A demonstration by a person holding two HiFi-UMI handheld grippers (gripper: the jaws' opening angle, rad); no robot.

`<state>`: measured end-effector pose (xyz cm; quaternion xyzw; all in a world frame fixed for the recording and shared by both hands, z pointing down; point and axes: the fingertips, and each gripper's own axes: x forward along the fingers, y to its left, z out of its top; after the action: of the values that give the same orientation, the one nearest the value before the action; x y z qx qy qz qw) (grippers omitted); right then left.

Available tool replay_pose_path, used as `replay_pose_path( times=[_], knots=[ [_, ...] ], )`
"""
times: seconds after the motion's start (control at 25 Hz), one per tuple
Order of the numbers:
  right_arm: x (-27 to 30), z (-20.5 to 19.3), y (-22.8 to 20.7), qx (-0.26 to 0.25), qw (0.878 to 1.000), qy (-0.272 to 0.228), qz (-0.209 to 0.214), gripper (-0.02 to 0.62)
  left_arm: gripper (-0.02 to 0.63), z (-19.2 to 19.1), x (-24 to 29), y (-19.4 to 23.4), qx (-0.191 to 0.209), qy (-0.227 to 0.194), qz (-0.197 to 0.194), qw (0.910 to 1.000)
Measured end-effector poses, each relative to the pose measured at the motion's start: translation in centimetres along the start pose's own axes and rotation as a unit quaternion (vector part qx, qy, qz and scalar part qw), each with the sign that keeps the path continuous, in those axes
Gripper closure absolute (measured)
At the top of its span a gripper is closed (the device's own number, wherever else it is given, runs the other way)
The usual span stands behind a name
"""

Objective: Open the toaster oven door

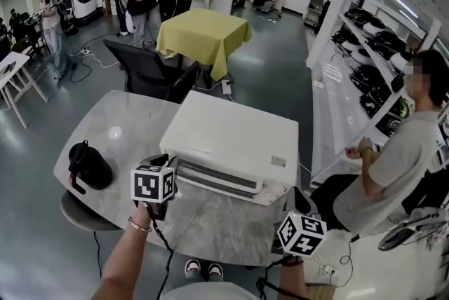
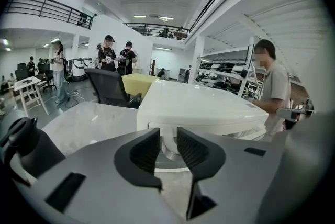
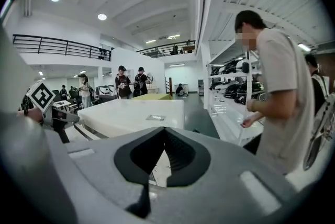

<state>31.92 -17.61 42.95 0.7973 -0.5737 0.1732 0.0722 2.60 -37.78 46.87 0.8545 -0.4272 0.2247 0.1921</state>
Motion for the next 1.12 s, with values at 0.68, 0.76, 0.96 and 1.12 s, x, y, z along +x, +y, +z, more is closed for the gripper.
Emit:
replay_pose_path(
  times=[0.68,0.76,0.96,1.12],
  knots=[
    [-0.5,-0.9,-0.1,0.005,1.000,0.007,0.003,0.591,0.525,-1.1,0.6,-0.1,-0.054,0.039,-0.032,0.9972],
    [-0.6,-1.0,-0.1,0.004,1.000,0.007,0.004,0.591,0.525,-1.3,0.5,-0.2,-0.056,0.043,-0.034,0.9970],
    [-0.9,-1.2,0.1,-0.001,1.000,0.009,0.008,0.591,0.525,-2.0,-0.2,-0.2,-0.054,0.048,-0.036,0.9967],
    [-1.2,-1.3,0.7,-0.005,1.000,0.010,0.014,0.591,0.526,-2.7,-0.8,-0.2,-0.054,0.049,-0.035,0.9967]
  ],
)
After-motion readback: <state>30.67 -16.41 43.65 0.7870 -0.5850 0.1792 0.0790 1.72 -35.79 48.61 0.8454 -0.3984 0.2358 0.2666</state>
